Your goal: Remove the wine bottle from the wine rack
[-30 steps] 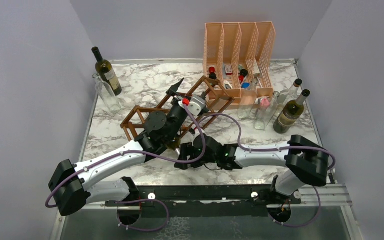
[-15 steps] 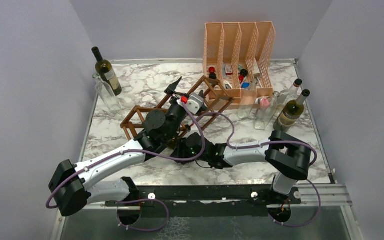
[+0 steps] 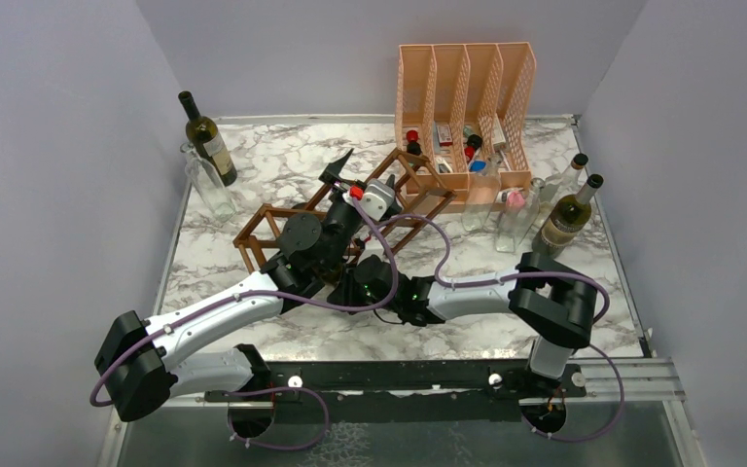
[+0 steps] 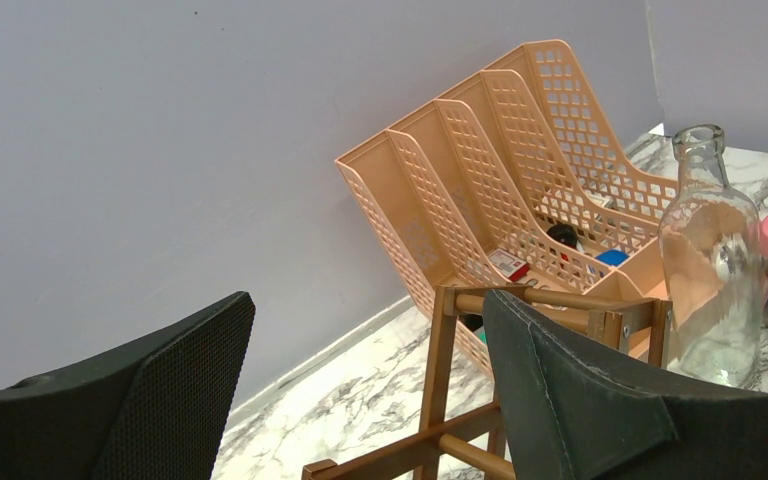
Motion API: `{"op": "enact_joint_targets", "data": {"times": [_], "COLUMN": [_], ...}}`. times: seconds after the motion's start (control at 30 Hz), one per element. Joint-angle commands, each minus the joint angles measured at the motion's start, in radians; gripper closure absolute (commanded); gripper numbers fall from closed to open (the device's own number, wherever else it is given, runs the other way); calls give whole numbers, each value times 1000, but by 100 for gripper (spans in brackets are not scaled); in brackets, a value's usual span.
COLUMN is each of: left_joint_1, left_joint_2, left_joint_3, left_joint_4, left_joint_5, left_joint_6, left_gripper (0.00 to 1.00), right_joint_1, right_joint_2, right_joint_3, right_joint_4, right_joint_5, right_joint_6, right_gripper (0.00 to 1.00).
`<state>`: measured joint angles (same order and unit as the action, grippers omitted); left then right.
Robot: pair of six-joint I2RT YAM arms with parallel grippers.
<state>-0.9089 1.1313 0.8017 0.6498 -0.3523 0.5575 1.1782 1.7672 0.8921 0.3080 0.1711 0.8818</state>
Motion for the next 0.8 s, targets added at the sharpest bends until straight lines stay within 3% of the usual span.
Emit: {"op": "enact_joint_targets", "data": {"times": [0.0, 0.17, 0.47, 0.77], "left_joint_1": [7, 8, 8, 8], "left_joint_2": [-4, -2, 6, 5], "left_joint_3": [-18, -17, -17, -17], "left_joint_4": [34, 33, 33, 34], "left_joint_5": [12, 13, 15, 15], "left_joint_6": [-19, -22, -25, -24], "left_gripper": [11, 11, 11, 11], "right_joint_1": [5, 12, 96, 137], "right_joint_2": [-35, -82, -152, -280], "right_joint_3": [2, -46, -113, -199], "right_joint_4": [-27, -24, 17, -48], "right_joint_5": [25, 22, 72, 101], "right_joint_6": [-4, -21, -61, -72], "right_gripper": [82, 99, 99, 99]}}
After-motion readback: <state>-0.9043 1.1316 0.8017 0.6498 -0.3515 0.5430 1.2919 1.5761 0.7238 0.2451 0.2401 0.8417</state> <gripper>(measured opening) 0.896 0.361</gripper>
